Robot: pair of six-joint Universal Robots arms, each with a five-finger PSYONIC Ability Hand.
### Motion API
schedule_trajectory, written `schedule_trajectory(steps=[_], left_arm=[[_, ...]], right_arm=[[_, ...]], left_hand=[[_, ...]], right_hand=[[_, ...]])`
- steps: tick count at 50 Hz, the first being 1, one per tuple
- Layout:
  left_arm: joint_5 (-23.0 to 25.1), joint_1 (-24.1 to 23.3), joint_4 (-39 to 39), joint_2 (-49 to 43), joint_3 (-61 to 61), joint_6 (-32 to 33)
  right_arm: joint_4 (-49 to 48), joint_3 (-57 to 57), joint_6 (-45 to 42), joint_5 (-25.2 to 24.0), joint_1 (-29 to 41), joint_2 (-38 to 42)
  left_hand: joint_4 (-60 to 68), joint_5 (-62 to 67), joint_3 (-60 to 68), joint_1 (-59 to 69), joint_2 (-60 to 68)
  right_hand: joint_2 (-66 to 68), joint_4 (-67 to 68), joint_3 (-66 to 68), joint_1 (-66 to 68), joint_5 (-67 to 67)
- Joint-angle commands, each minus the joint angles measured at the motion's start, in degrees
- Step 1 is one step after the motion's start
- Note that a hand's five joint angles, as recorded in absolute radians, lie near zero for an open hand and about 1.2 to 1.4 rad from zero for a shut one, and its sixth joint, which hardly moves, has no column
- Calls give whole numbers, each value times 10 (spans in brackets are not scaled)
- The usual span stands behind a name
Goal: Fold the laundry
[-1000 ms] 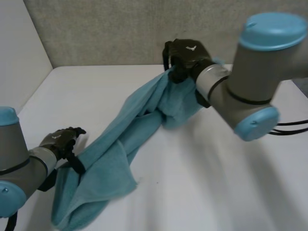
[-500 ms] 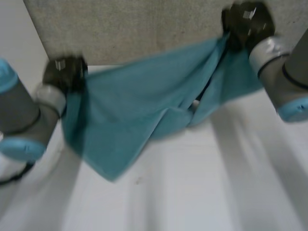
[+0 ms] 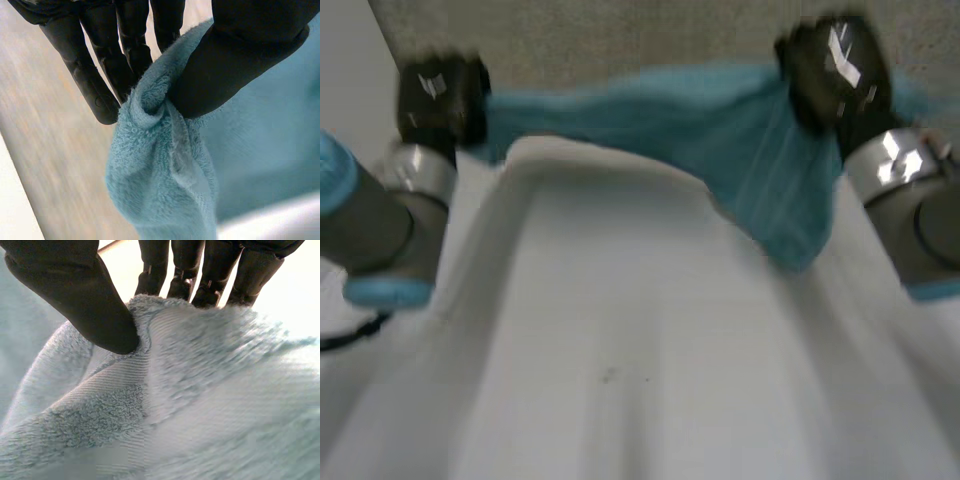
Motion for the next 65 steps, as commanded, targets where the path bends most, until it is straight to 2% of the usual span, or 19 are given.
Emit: schedule_trajectory(steps=[1, 8, 9, 10, 12, 14, 15, 16, 18, 21, 23, 28, 40, 45, 54, 59, 62, 64, 65], left_arm=[[0, -1, -39, -50, -103, 16], [0, 1, -63, -40, -144, 37], [0, 1, -65, -32, -147, 39], [0, 1, -65, -32, -147, 39], [-1, 2, -66, -13, -155, 39], [-1, 3, -66, -6, -158, 38], [-1, 4, -66, 0, -159, 37], [-1, 4, -66, 0, -159, 37], [-2, 5, -66, 7, -159, 34], [-2, 5, -66, 9, -159, 34], [-2, 7, -67, 14, -157, 34], [-2, 11, -68, 19, -154, 33], [-1, 14, -75, 37, -157, 30], [-1, 17, -74, 37, -155, 31], [0, 28, -74, 37, -153, 30], [0, 29, -74, 37, -152, 30], [0, 29, -74, 37, -152, 30], [0, 29, -74, 35, -152, 30], [0, 29, -74, 35, -152, 30]], right_arm=[[89, 105, -33, -4, -3, 12], [220, 109, -44, 0, -17, 7], [246, 105, -32, 0, -23, 3], [246, 105, -32, 0, -24, 3], [292, 88, 23, 1, -39, -16], [306, 82, 68, 2, -51, -23], [316, 79, 118, 2, -64, -26], [316, 79, 119, 2, -64, -26], [327, 77, 223, 4, -95, -30], [330, 78, 270, 3, -111, -34], [341, 87, 340, 3, -139, -45], [367, 108, 378, 0, -167, -55], [380, 153, 373, -19, -175, -55], [374, 185, 296, -46, -176, -48], [355, 209, 217, -44, -170, -38], [307, 201, 210, -42, -170, 4], [275, 186, 210, -40, -169, 36], [257, 162, 210, -37, -159, 62], [257, 162, 210, -37, -159, 62]], left_hand=[[103, 116, 105, 128, 103], [103, 116, 105, 128, 103], [103, 116, 105, 128, 103], [103, 116, 105, 128, 103], [103, 116, 105, 128, 103], [103, 116, 105, 128, 103], [103, 116, 105, 128, 103], [103, 116, 105, 128, 103], [103, 116, 105, 128, 103], [103, 116, 105, 128, 103], [103, 116, 105, 128, 103], [103, 116, 105, 128, 103], [103, 116, 105, 128, 103], [103, 116, 105, 128, 103], [103, 116, 105, 128, 103], [103, 116, 105, 128, 103], [103, 116, 105, 128, 103], [103, 116, 105, 128, 103], [103, 116, 105, 128, 103]], right_hand=[[126, 117, 121, 258, 138], [126, 117, 121, 258, 138], [28, 19, 24, 161, 40], [27, 18, 23, 160, 39], [-323, -331, -327, -190, -311], [-390, -398, -394, -257, -377], [-410, -419, -414, -278, -398], [-410, -419, -415, -278, -398], [-445, -454, -450, -313, -433], [-447, -456, -452, -315, -435], [-459, -468, -463, -326, -447], [-494, -503, -499, -362, -482], [-486, -495, -490, -353, -474], [-481, -490, -485, -348, -469], [-459, -468, -463, -327, -447], [-375, -384, -379, -242, -363], [-272, -281, -277, -140, -260], [-87, -95, -91, 46, -75], [-86, -94, -90, 47, -74]])
